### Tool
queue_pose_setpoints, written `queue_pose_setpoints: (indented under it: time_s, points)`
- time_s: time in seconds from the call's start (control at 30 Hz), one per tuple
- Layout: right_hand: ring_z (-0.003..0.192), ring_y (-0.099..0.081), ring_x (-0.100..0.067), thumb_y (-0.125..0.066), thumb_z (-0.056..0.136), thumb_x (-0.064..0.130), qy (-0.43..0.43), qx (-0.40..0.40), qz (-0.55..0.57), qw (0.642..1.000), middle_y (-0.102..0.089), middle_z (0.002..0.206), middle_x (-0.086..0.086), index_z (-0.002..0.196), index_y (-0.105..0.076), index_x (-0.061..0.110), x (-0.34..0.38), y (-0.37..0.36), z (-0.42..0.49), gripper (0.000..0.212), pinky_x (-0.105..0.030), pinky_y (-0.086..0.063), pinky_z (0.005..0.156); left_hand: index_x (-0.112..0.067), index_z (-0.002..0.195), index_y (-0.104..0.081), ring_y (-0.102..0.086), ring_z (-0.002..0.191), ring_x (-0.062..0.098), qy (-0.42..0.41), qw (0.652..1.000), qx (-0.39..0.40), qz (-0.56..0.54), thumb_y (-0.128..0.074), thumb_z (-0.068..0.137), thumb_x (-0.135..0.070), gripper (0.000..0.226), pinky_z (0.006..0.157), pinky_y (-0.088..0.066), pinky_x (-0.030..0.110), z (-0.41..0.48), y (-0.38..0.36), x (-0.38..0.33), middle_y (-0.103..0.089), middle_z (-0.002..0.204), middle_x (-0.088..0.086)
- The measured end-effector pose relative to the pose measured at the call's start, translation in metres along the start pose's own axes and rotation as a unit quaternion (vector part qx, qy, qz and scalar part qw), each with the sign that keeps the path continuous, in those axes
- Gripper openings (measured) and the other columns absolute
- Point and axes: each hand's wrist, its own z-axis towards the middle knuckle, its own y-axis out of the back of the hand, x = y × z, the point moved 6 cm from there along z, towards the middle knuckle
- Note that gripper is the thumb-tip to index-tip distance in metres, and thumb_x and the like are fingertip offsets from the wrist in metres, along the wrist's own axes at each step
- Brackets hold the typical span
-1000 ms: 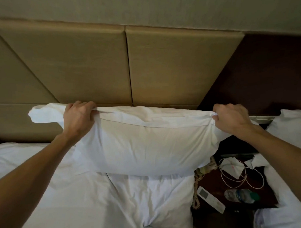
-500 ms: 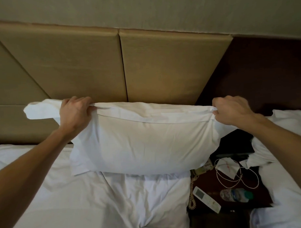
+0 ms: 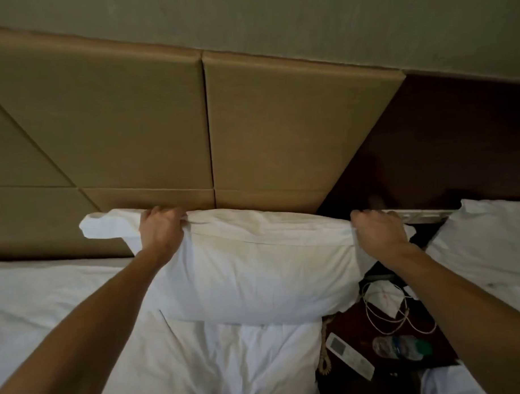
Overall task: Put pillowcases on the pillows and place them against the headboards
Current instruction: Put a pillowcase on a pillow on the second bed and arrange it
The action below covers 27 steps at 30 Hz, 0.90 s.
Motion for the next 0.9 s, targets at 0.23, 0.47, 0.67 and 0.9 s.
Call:
queue_pose_setpoints:
  time_s: [0.23, 0.47, 0.67, 0.9]
  points:
    - [0.095, -0.053, -0.023, -0.057, 0.084, 0.019, 0.078, -0.003, 0.036, 0.996, -0.054, 0.104, -0.004, 0.100, -0.064, 0.015, 0.033, -0.023, -0.010, 0.018, -0.038, -0.046, 0.080, -0.012, 0.116, -0.054, -0.053, 0.101, 0.034, -0.042, 0.998, -0.050, 0.023, -0.064, 0.089, -0.015, 0.029, 0.094, -0.043, 0.048, -0.018, 0.001, -0.018, -0.061, 0.110, 0.015]
    - [0.086, -0.051, -0.024, -0.061, 0.074, 0.005, 0.159, -0.097, 0.056, 0.981, -0.054, 0.094, -0.004, 0.083, -0.058, 0.015, 0.080, -0.021, -0.022, 0.013, -0.034, -0.038, 0.069, -0.014, 0.125, -0.050, -0.050, 0.115, 0.030, -0.018, 0.992, -0.111, -0.052, -0.057, 0.094, -0.025, 0.034, 0.097, -0.042, 0.043, -0.087, -0.004, -0.037, -0.053, 0.129, 0.010]
    - [0.099, -0.053, -0.028, -0.061, 0.072, 0.004, 0.262, -0.129, 0.067, 0.954, -0.053, 0.112, -0.009, 0.086, -0.058, 0.013, 0.123, -0.027, -0.044, 0.017, -0.037, -0.044, 0.076, -0.017, 0.147, -0.033, -0.036, 0.140, 0.030, 0.054, 0.996, 0.020, -0.064, -0.057, 0.094, -0.040, 0.062, 0.112, -0.037, 0.047, -0.156, -0.056, -0.033, -0.034, 0.155, 0.012]
    - [0.130, -0.044, -0.036, -0.062, 0.075, -0.002, 0.402, -0.126, 0.032, 0.906, -0.049, 0.135, -0.018, 0.106, -0.063, 0.008, 0.165, -0.051, -0.079, 0.032, -0.042, -0.040, 0.105, -0.015, 0.148, -0.036, -0.039, 0.139, 0.026, 0.210, 0.943, 0.085, -0.242, -0.050, 0.098, -0.046, 0.061, 0.110, -0.038, 0.044, -0.213, -0.087, -0.031, -0.040, 0.152, 0.009]
